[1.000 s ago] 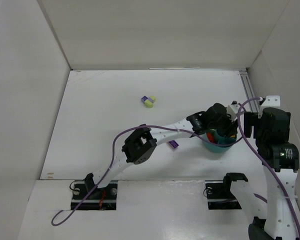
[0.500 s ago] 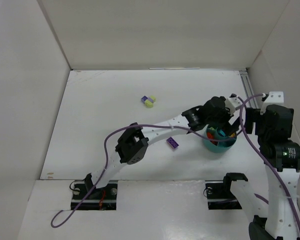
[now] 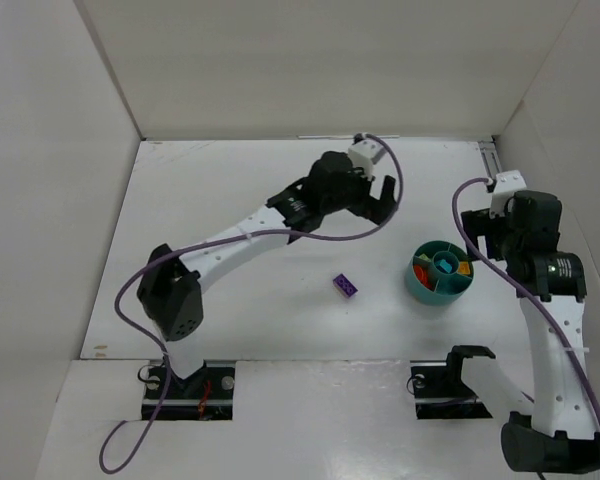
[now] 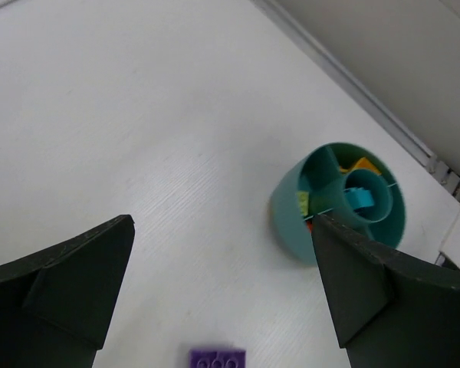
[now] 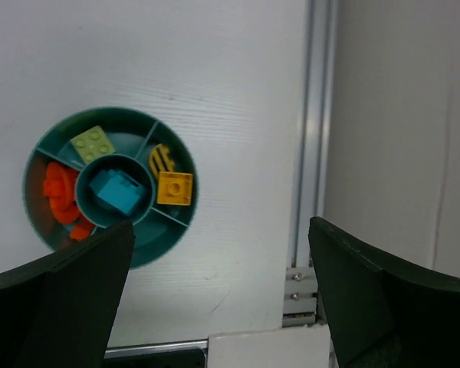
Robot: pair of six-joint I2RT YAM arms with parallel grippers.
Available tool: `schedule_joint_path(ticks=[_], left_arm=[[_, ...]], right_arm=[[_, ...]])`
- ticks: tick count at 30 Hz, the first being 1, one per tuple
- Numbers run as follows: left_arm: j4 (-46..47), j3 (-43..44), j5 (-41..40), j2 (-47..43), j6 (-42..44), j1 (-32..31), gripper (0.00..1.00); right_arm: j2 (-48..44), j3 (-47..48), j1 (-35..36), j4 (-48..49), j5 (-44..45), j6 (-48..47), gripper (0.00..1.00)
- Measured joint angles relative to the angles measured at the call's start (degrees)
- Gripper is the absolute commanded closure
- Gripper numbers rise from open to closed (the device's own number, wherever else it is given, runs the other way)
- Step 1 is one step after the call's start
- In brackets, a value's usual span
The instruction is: Sort the legos into containers by color
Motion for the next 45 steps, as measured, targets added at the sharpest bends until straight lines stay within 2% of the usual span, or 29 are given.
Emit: schedule_joint_path(ticks=[5, 11, 16, 23, 28, 33, 38, 45], left_arm=[[-2.14, -14.38, -4.22, -9.62, -5.97, 7.21, 0.00], [-6.99, -24.37, -10.56, -18.34, -11.21, 9.60, 0.00], [-9.03, -27.67, -11.82, -23.43, -14.60, 12.74, 0.00], [-10.56, -30.69, -13.70, -26.91, -17.68, 15.17, 0.00], [-12.17, -33.48, -14.16, -27.34, -19.23, 16.39, 0.00], [-13.94, -36.89, -14.32, -30.05, -20.50, 18.71, 0.00], [-14.49, -39.36, -14.27, -33.20, -20.79, 20.50, 0.00], [-13.84, -40.96, -13.64, -33.53, -20.92, 20.90, 0.00]], right_arm=[[4.07, -4.39, 0.09, 2.36, -10.51, -5.27, 0.00], [3.91, -5.53, 2.19, 3.15, -13.03, -7.63, 0.00], [4.79, -5.53, 8.83, 5.11, -13.03, -7.76, 0.00], [11.17, -5.53, 26.56, 9.38, -8.90, -5.79, 0.00], [17.84, -5.62, 36.41, 12.46, -6.34, -5.25, 0.00], [22.93, -8.33, 41.00, 18.51, -8.13, -5.60, 0.00], [30.49, -8.37, 46.14, 23.26, -10.84, -6.67, 0.04], [38.32, -8.96, 47.80, 26.84, -14.23, -6.10, 0.06]])
